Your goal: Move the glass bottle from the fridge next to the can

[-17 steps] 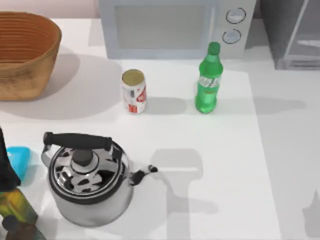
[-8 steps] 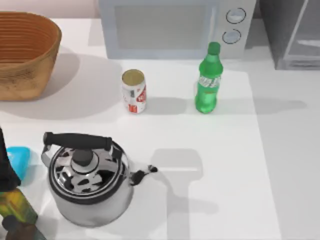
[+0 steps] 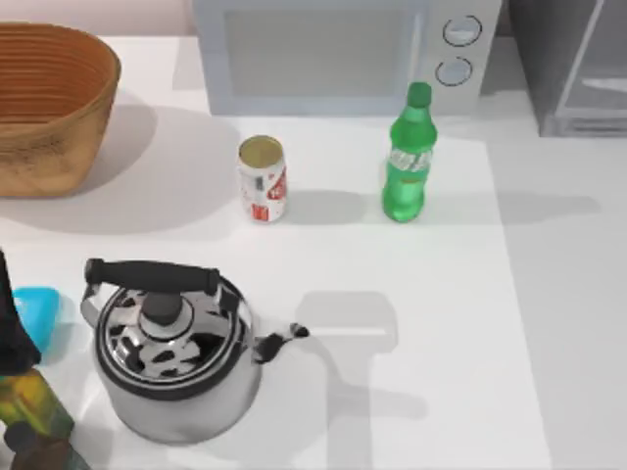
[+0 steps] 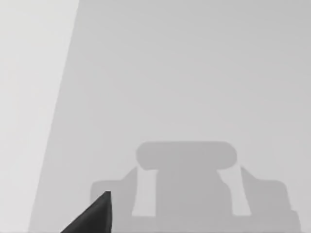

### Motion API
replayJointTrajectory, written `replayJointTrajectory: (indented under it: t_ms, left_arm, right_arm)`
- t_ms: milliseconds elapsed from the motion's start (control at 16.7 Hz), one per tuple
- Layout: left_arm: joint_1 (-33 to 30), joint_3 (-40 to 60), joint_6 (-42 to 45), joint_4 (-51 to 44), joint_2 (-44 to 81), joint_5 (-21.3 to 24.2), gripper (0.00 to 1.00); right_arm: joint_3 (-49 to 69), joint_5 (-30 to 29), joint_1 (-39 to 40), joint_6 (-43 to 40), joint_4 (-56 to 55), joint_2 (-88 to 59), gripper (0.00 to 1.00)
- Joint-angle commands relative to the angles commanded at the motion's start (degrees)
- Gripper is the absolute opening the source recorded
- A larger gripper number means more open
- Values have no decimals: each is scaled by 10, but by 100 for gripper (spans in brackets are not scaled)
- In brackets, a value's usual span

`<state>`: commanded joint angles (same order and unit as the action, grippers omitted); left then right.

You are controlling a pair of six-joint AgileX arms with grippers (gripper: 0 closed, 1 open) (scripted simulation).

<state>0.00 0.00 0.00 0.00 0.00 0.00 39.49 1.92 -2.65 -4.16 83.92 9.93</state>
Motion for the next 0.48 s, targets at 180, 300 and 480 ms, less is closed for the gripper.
replayJointTrajectory:
  t_ms: [180, 300, 480]
  left_arm:
    - [0, 0, 0, 0, 0, 0, 100]
    - [0, 0, 0, 0, 0, 0, 100]
    - [0, 0, 0, 0, 0, 0, 100]
  right_arm:
    - [34, 44, -75, -87, 3, -84, 100]
    - [63, 82, -147, -168, 6, -163, 100]
    - [114, 149, -277, -312, 11, -308, 100]
